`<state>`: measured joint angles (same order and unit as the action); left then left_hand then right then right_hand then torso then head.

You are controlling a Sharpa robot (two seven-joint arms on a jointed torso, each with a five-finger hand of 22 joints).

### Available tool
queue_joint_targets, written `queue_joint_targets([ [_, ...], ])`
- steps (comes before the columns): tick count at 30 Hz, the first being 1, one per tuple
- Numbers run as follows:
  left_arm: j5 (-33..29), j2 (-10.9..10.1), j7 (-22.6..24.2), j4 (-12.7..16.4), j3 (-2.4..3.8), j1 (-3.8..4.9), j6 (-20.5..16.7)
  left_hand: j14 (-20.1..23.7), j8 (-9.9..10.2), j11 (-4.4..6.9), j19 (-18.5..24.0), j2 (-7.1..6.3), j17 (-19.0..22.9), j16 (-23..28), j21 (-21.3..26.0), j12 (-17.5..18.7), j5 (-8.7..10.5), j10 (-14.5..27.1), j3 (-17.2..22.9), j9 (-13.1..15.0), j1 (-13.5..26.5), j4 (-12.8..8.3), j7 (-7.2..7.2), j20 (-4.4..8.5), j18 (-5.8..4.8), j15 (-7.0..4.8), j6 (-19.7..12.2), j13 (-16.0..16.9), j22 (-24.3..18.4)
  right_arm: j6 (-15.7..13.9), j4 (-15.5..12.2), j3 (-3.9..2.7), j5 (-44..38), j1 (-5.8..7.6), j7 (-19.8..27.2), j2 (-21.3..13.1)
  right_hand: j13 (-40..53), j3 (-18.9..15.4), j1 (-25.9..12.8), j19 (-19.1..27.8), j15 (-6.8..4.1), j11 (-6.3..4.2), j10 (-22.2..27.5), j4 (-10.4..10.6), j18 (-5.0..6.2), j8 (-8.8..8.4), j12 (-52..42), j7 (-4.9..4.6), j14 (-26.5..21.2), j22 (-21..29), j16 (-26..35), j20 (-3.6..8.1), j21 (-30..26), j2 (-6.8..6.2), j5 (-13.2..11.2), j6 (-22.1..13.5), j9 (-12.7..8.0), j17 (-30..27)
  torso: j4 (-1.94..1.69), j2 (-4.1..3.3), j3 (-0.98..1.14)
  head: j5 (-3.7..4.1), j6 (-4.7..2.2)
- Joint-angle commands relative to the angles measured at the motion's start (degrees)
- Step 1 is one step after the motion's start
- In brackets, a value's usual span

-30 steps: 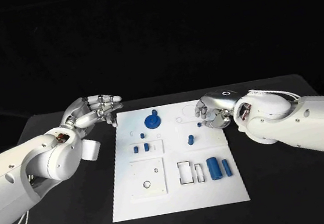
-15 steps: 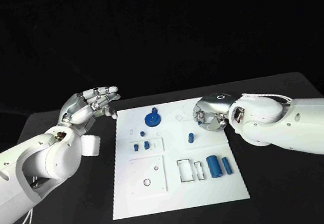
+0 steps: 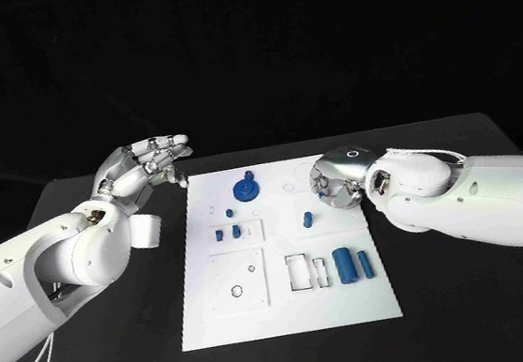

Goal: Assemble the parts on the task board

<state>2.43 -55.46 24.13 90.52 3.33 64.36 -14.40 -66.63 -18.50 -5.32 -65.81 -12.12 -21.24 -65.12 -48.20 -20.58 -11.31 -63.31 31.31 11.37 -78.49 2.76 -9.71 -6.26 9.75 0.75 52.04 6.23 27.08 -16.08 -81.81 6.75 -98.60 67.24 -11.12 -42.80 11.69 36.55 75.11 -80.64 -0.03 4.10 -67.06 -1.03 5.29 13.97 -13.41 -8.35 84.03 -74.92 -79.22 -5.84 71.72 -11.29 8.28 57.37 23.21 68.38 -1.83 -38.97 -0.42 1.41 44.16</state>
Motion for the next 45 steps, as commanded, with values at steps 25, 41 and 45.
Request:
queue_joint_targets([
  [25, -0.55, -0.02, -0.92, 0.0, 0.03, 0.0, 1.0, 0.51, -0.04, -0.27, -0.14, -0.03, 0.17, 0.23, 0.42, 0.13, -0.05, 0.1, 0.63, -0.11, -0.06, -0.47, -0.48, 0.44, 0.83, 0.09, -0.07, -0.08, -0.14, -3.15, -1.15, 0.39, -6.94, -1.52, -2.68, 0.22, 0.02, 3.0, 1.23, -2.25, -1.01, -0.75, -3.14, -2.55, -2.02, 1.28, 0.76, 0.7, 1.96, -7.32, -0.69, 0.9, 4.37, 3.12, -1.3, 3.1, 1.0, 0.13, 0.02, 0.11, 0.04, -0.11, 0.26],
  [41, -0.54, 0.13, -1.62, -0.39, 0.01, -0.11, 1.45, 0.69, 0.13, -0.49, -0.11, -0.12, 0.31, 0.31, 0.55, 0.35, -0.07, 0.46, 0.66, -0.24, 0.08, -0.54, -0.7, 0.36, 0.78, 0.25, -0.38, -0.19, -0.22, -8.85, -3.93, -0.04, -6.9, -1.06, -1.96, -1.73, 0.01, 2.94, 0.86, -2.47, -1.01, -0.78, -3.29, -2.64, -2.13, 1.32, 0.92, 0.73, 2.0, -7.66, -0.8, 0.9, 4.87, 2.96, -1.65, 3.22, 1.09, 0.29, 0.12, 0.18, 0.02, -0.19, 0.0],
  [45, -0.54, 0.14, -1.74, -0.48, 0.01, -0.15, 1.56, 0.74, 0.14, -0.52, -0.09, -0.13, 0.34, 0.34, 0.59, 0.38, -0.06, 0.52, 0.67, -0.25, 0.11, -0.55, -0.73, 0.34, 0.78, 0.28, -0.42, -0.21, -0.24, -9.67, -6.19, -0.23, -6.34, -0.63, -1.94, -3.13, 0.01, 2.91, 0.74, -2.54, -1.02, -0.8, -3.35, -2.66, -2.17, 1.34, 0.96, 0.75, 2.01, -7.76, -0.83, 0.9, 5.03, 2.92, -1.76, 3.27, 1.12, 0.33, 0.16, 0.12, 0.01, -0.36, -0.06],
])
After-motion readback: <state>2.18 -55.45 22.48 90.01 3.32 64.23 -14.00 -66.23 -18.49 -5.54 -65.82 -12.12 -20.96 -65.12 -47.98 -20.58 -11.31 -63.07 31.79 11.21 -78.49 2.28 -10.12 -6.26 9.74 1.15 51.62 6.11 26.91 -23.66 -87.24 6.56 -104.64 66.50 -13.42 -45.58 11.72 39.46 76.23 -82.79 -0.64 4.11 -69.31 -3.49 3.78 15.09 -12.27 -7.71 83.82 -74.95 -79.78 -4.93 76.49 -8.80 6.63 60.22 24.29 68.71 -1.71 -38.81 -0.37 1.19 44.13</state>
